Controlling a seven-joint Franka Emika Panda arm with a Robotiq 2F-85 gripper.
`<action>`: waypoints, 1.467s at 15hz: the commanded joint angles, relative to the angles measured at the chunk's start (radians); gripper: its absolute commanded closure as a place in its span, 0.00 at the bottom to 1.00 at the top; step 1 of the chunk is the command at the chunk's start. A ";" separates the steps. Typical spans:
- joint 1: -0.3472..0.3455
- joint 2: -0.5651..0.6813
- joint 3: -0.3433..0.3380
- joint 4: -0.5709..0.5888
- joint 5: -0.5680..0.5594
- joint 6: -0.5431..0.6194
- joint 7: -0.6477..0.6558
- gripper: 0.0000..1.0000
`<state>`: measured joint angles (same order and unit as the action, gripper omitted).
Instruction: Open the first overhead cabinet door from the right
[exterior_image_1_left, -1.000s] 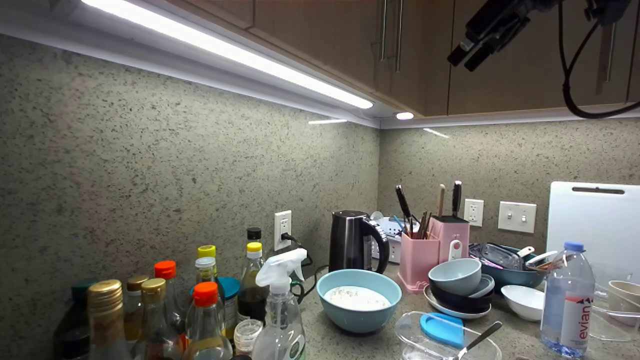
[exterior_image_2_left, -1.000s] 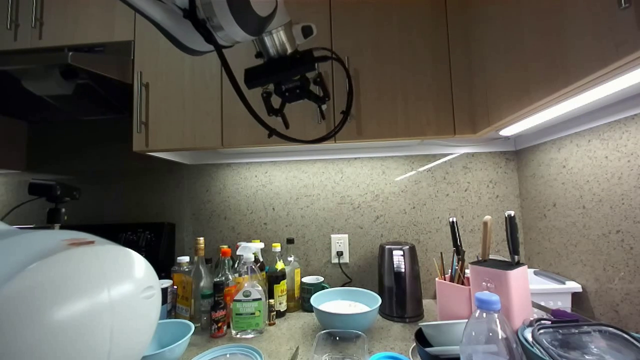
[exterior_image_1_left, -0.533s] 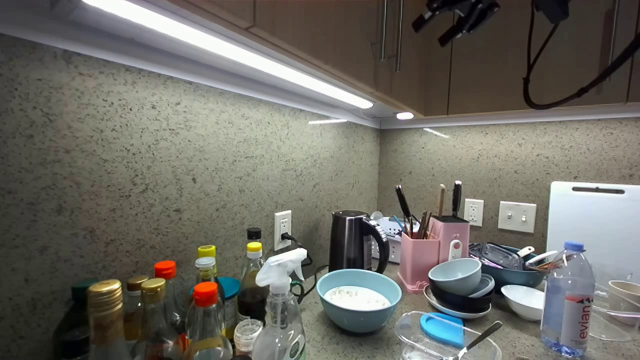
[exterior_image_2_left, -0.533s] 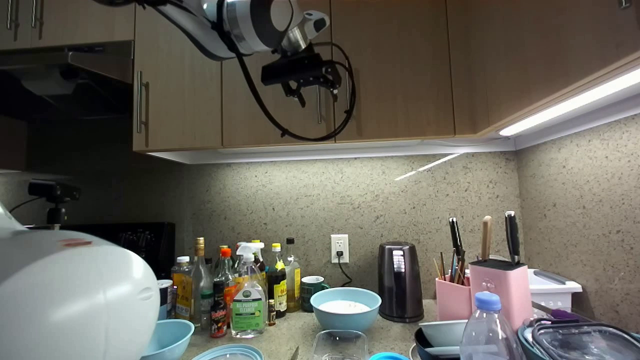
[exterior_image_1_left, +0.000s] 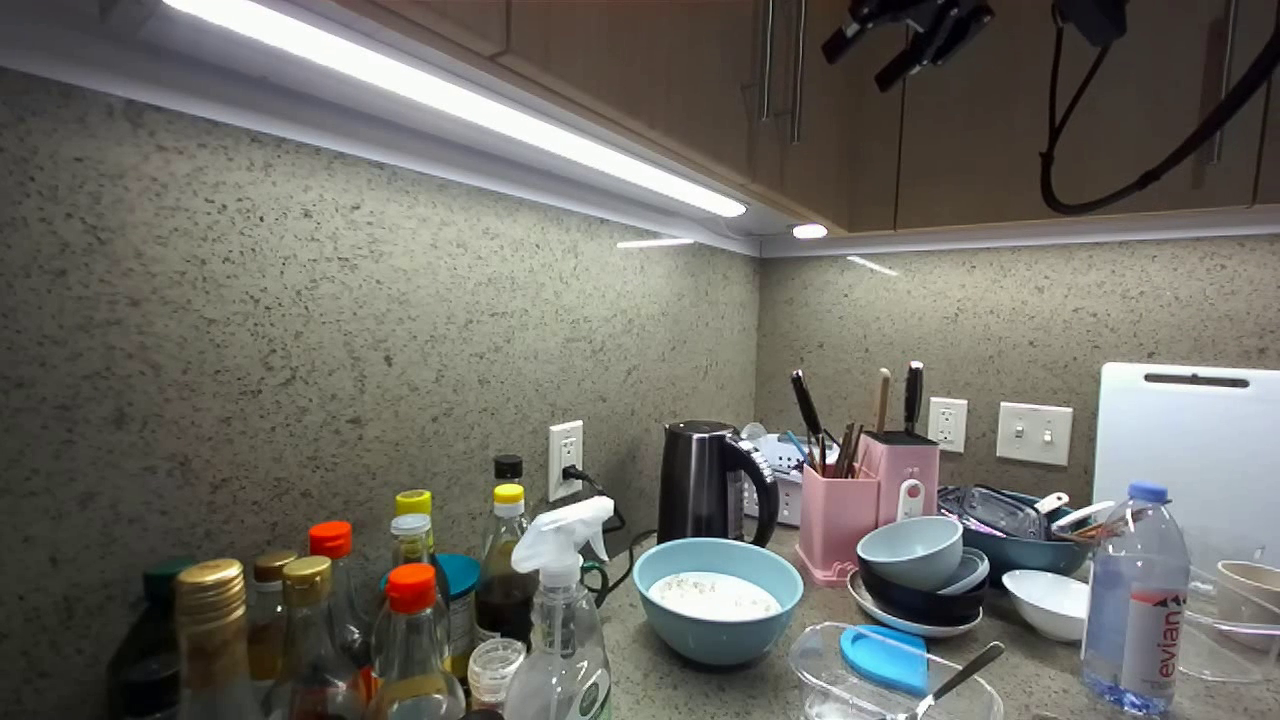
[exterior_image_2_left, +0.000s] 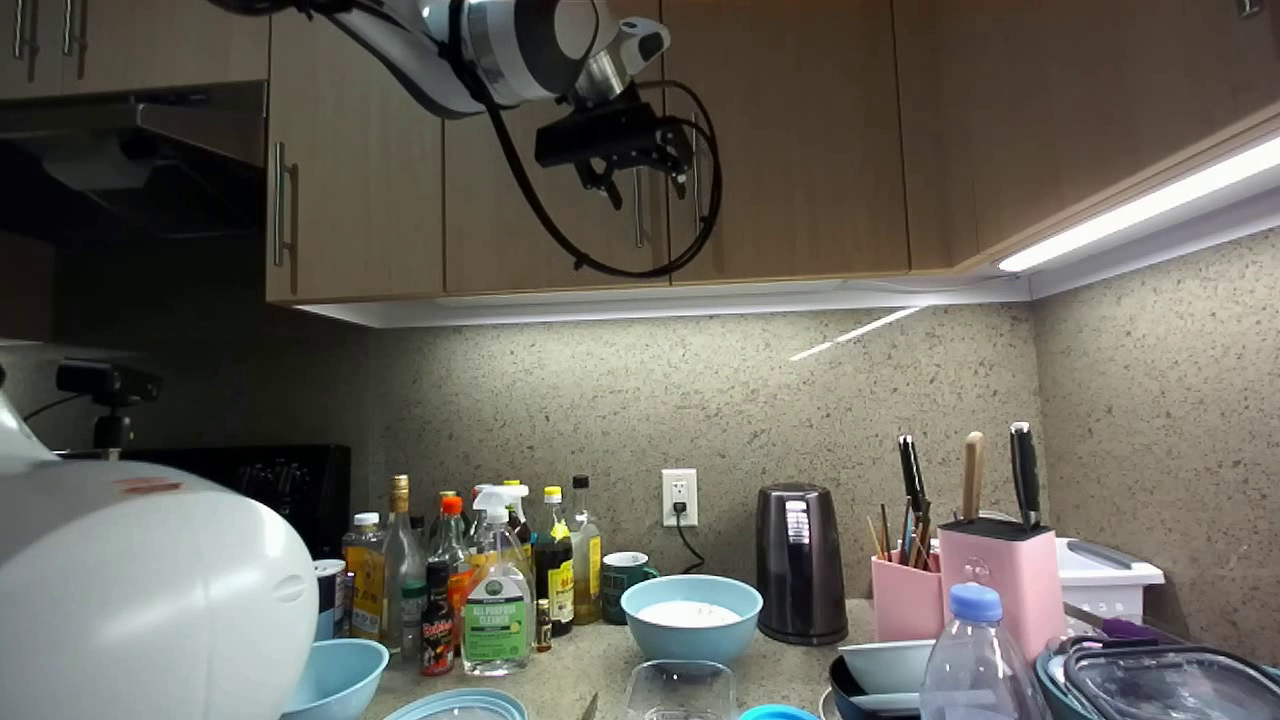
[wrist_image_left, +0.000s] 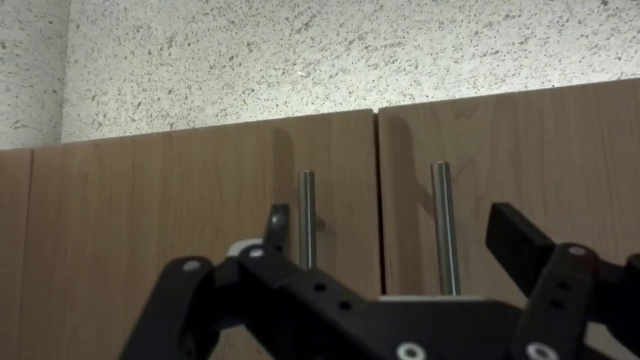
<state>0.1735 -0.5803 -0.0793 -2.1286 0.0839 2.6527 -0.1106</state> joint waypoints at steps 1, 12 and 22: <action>-0.007 0.084 -0.024 0.108 0.041 -0.003 -0.008 0.00; -0.002 0.188 -0.035 0.225 0.083 -0.015 -0.002 0.00; -0.036 0.309 -0.001 0.366 0.102 -0.007 -0.004 0.00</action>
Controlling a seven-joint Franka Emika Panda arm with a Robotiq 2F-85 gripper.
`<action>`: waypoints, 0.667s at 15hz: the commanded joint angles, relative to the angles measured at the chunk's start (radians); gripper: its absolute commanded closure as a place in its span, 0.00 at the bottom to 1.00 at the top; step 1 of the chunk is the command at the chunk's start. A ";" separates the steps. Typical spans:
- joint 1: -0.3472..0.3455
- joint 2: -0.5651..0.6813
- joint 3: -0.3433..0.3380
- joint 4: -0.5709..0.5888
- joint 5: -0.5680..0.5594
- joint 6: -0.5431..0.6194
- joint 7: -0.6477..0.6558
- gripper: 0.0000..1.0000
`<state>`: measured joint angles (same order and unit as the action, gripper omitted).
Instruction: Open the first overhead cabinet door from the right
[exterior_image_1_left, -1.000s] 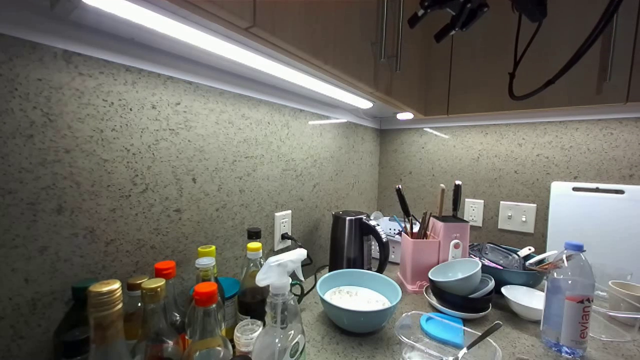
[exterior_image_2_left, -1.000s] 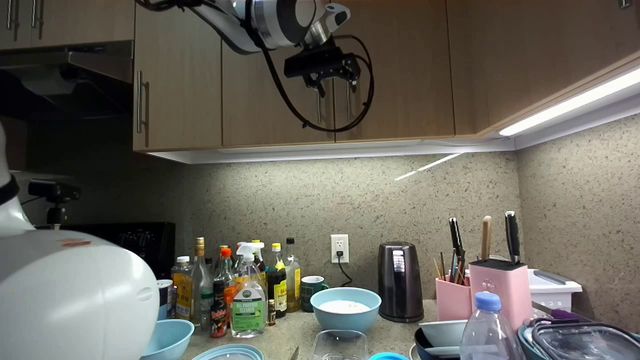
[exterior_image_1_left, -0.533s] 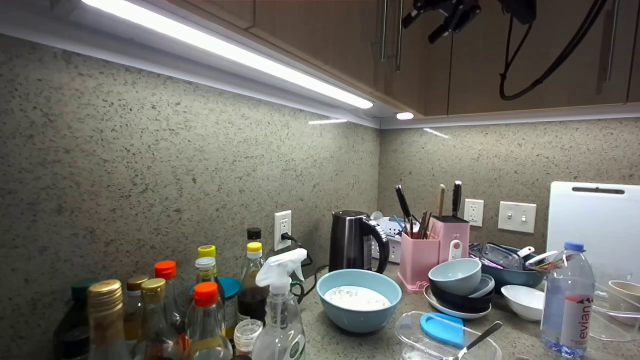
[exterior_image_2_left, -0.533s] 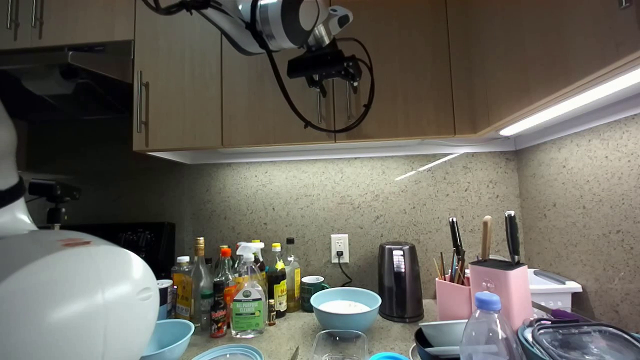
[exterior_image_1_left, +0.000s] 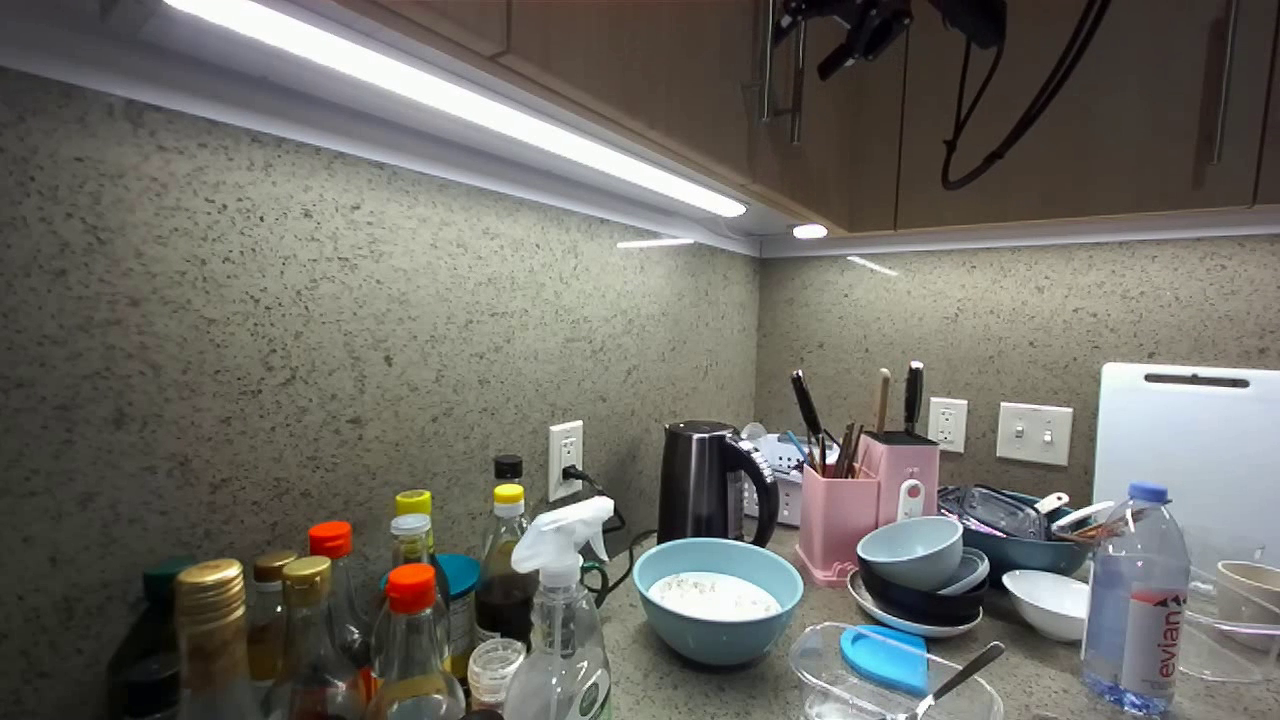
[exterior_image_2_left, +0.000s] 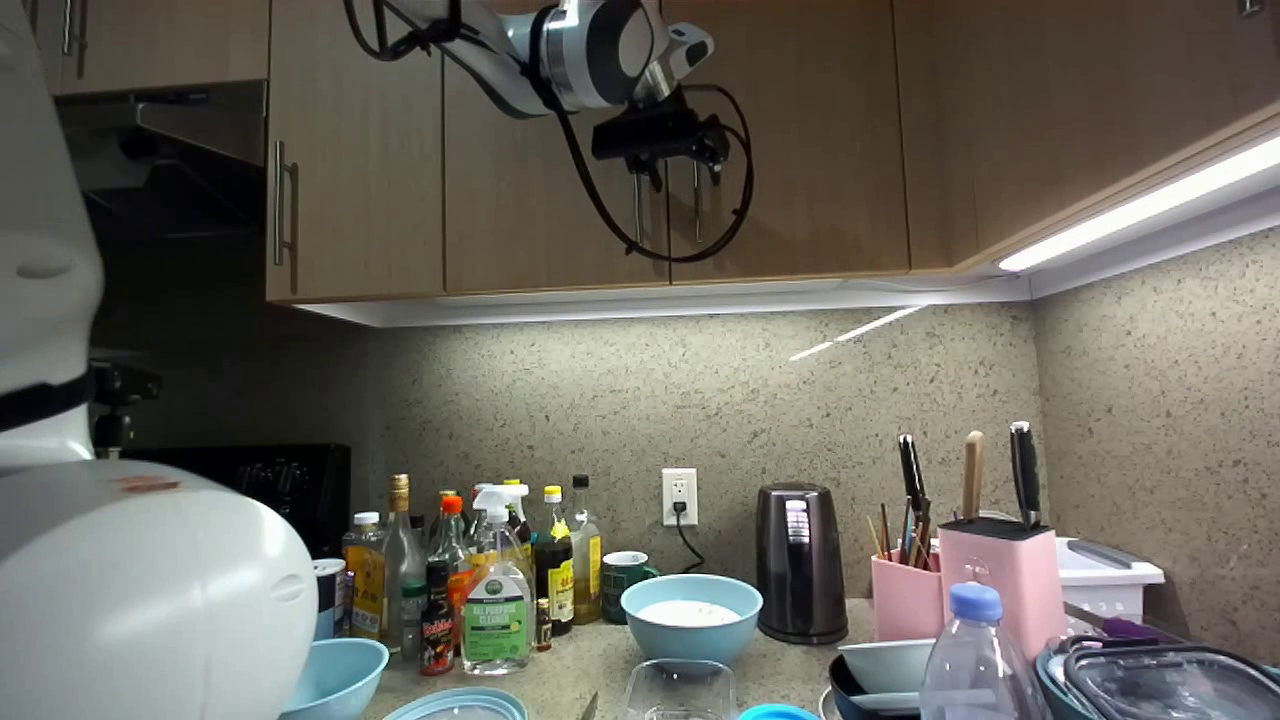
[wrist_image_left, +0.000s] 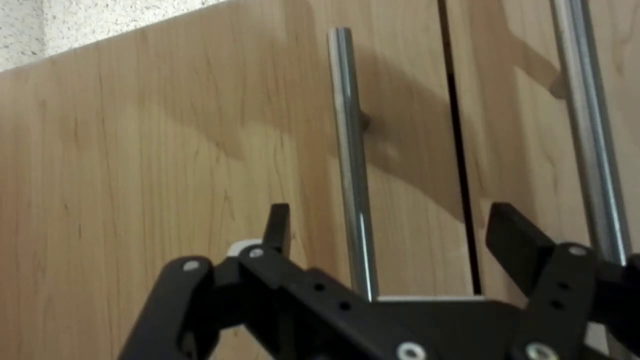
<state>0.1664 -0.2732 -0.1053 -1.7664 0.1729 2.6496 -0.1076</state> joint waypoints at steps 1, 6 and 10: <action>-0.039 0.014 0.030 0.017 0.011 -0.004 -0.002 0.00; -0.067 0.033 0.021 0.034 0.016 -0.004 0.001 0.00; -0.072 0.037 0.006 0.035 0.044 0.000 -0.026 0.26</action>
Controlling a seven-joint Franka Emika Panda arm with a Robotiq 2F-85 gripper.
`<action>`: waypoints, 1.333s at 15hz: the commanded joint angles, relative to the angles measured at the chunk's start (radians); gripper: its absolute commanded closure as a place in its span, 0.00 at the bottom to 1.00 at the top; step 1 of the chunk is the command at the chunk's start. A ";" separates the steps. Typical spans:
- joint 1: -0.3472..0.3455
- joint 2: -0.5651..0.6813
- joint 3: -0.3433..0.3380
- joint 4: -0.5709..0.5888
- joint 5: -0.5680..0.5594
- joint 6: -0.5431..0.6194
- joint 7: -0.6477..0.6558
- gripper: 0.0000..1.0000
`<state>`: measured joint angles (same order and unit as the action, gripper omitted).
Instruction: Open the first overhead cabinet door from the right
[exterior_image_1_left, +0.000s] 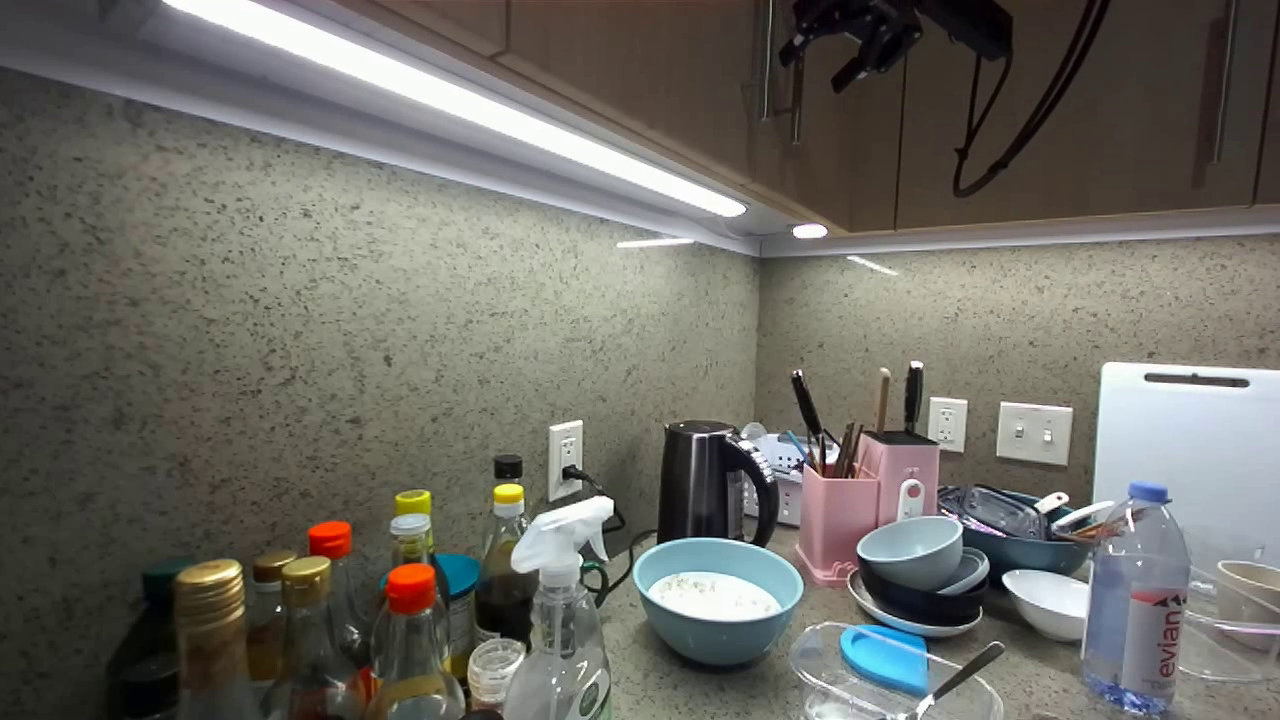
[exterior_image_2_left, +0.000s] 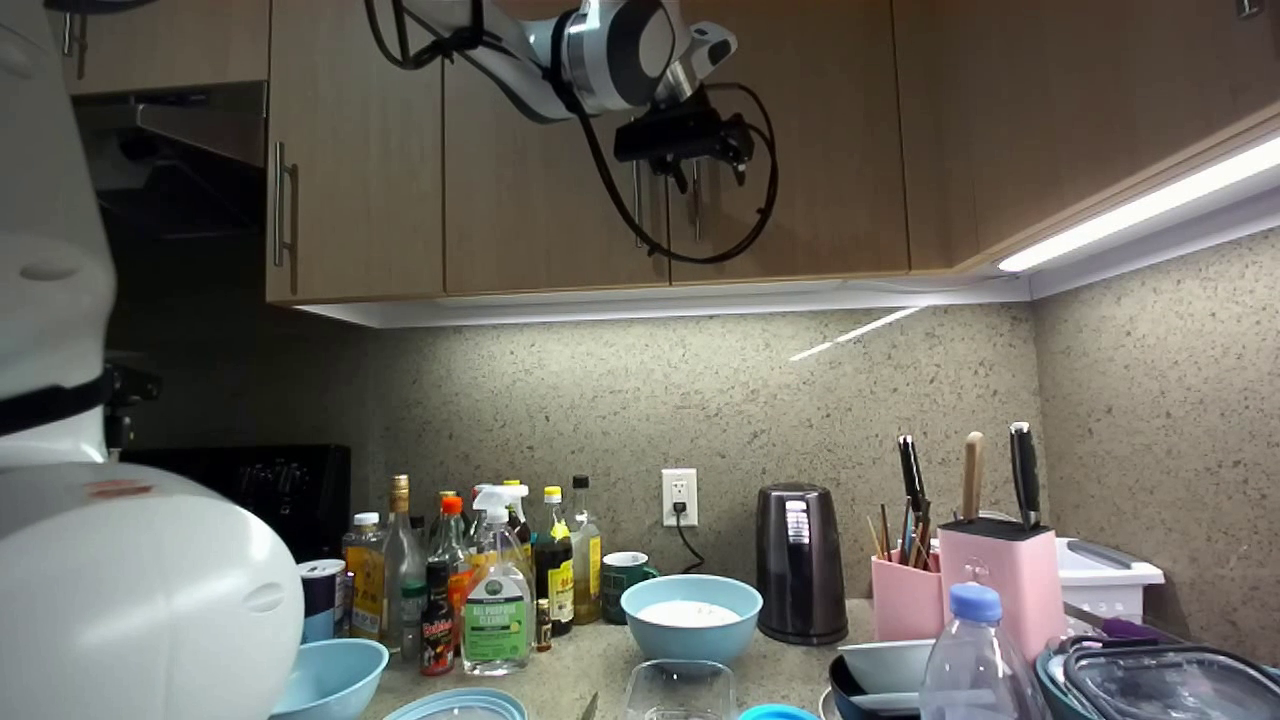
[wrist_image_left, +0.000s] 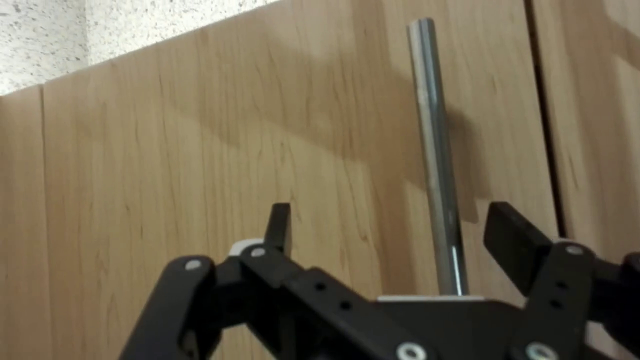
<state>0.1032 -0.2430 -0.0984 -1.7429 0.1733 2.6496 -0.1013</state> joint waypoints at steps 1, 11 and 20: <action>-0.009 0.007 -0.003 0.012 0.047 -0.001 -0.032 0.33; 0.029 -0.008 -0.017 0.006 0.167 -0.017 -0.103 0.95; -0.079 -0.171 0.015 -0.131 0.045 -0.019 0.048 0.94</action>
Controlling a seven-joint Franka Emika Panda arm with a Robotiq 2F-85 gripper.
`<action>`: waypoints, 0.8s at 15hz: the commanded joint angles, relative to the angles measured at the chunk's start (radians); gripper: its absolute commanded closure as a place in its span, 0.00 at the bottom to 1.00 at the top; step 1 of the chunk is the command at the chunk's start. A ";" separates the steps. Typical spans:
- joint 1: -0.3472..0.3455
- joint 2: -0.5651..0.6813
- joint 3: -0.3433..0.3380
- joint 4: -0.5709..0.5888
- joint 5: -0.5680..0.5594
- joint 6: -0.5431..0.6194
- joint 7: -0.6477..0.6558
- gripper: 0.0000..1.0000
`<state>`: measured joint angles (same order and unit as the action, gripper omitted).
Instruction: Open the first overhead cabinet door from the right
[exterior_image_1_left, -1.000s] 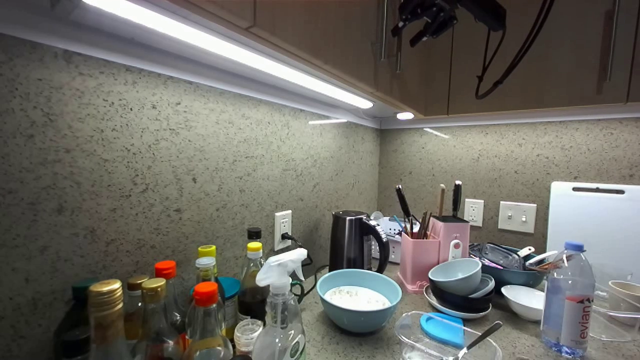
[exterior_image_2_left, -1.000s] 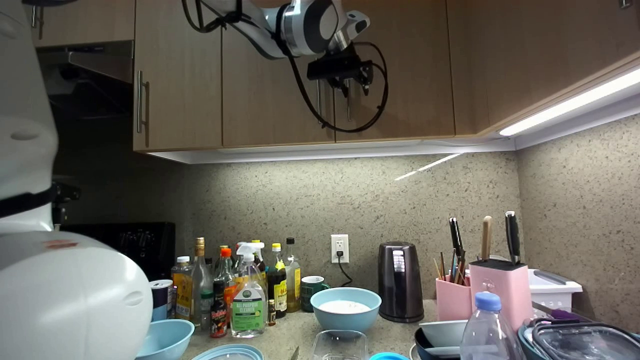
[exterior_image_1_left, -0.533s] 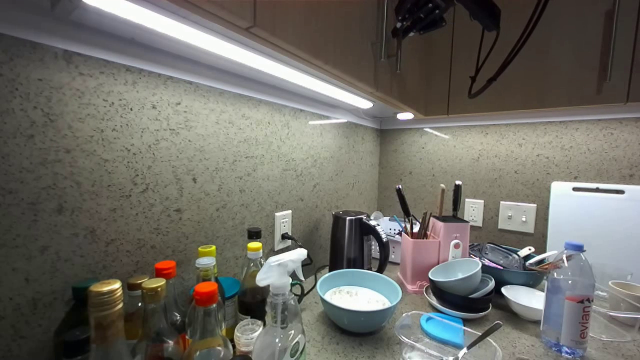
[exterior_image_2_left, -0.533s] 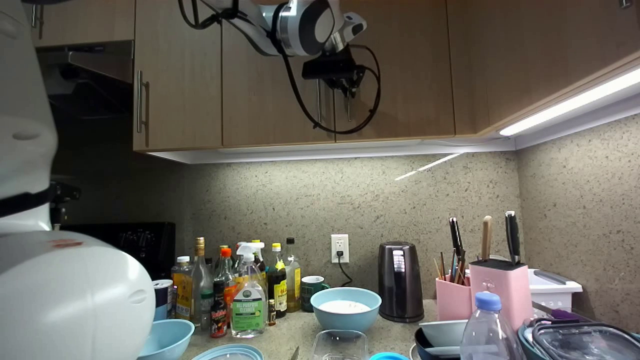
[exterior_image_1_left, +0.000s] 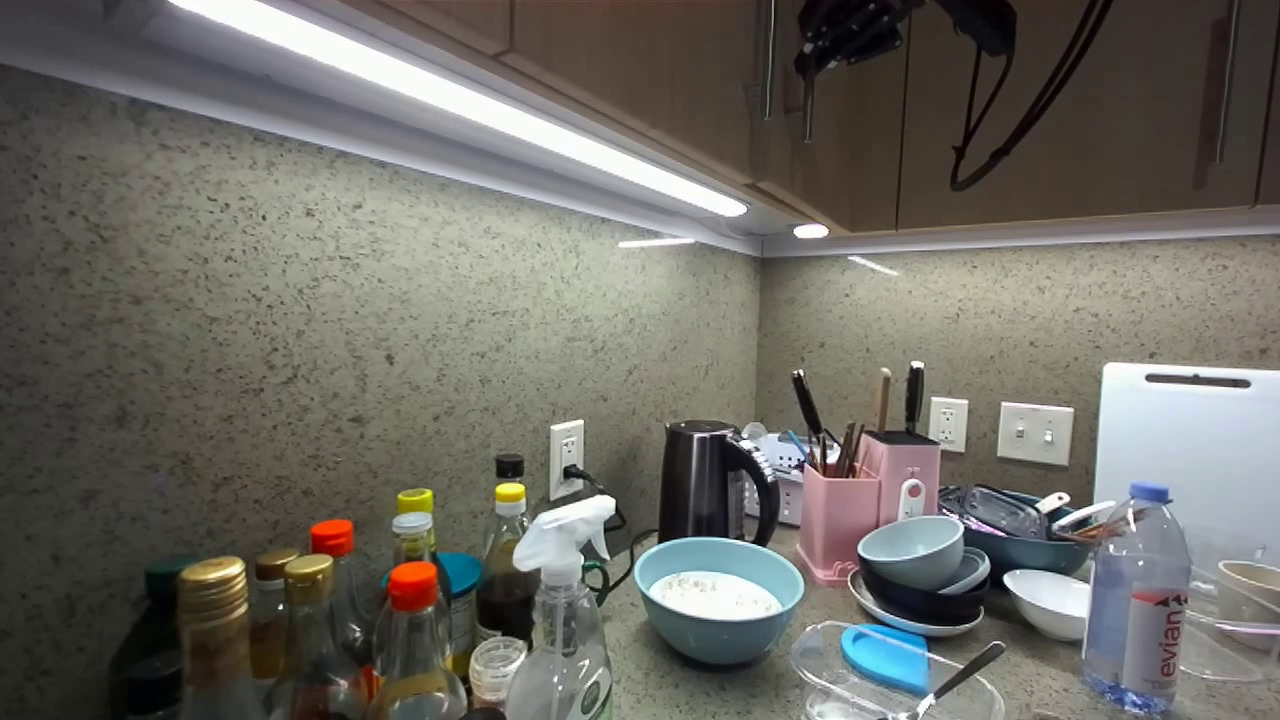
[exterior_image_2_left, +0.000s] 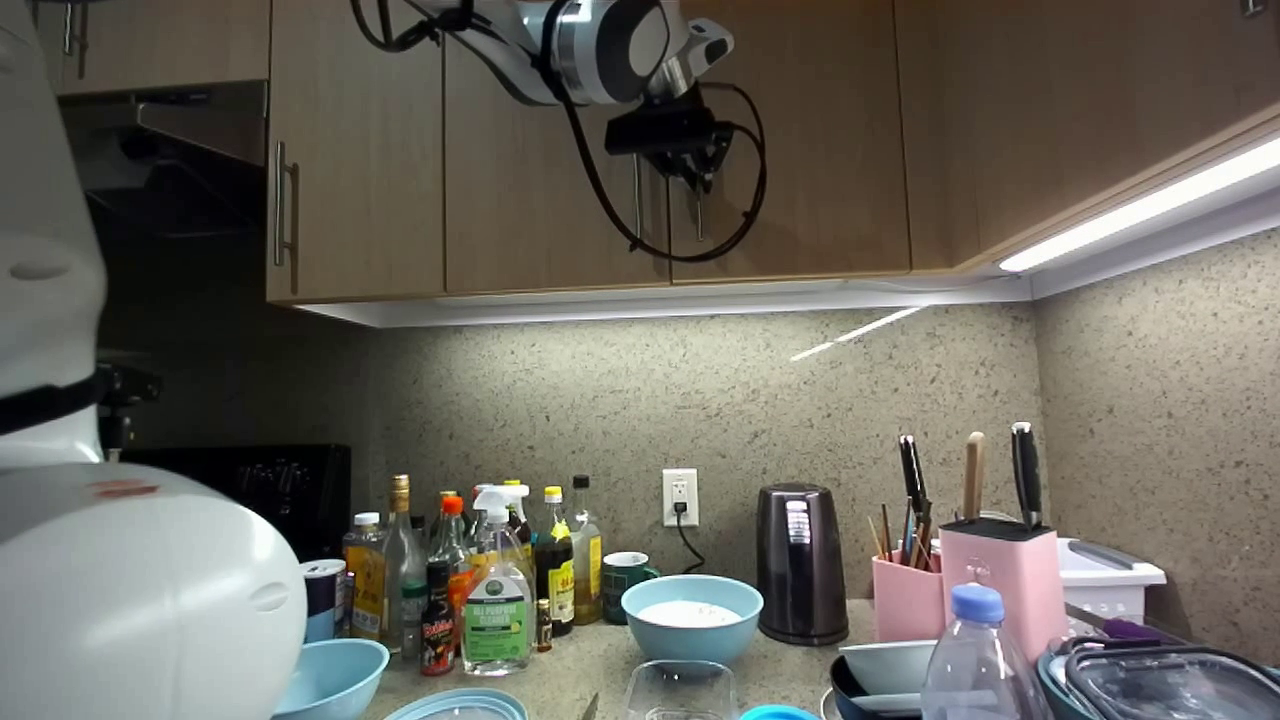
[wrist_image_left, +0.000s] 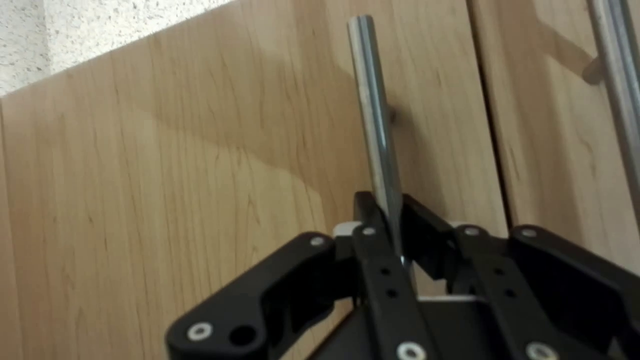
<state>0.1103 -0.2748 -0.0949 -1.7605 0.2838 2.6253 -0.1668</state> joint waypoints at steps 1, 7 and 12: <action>-0.104 -0.174 0.019 -0.150 -0.081 0.016 0.151 0.94; -0.112 -0.186 0.025 -0.183 -0.097 0.017 0.180 0.85; -0.120 -0.219 0.017 -0.217 -0.098 0.033 0.181 0.85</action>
<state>-0.0167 -0.4957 -0.0727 -1.9828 0.1933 2.6615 0.0086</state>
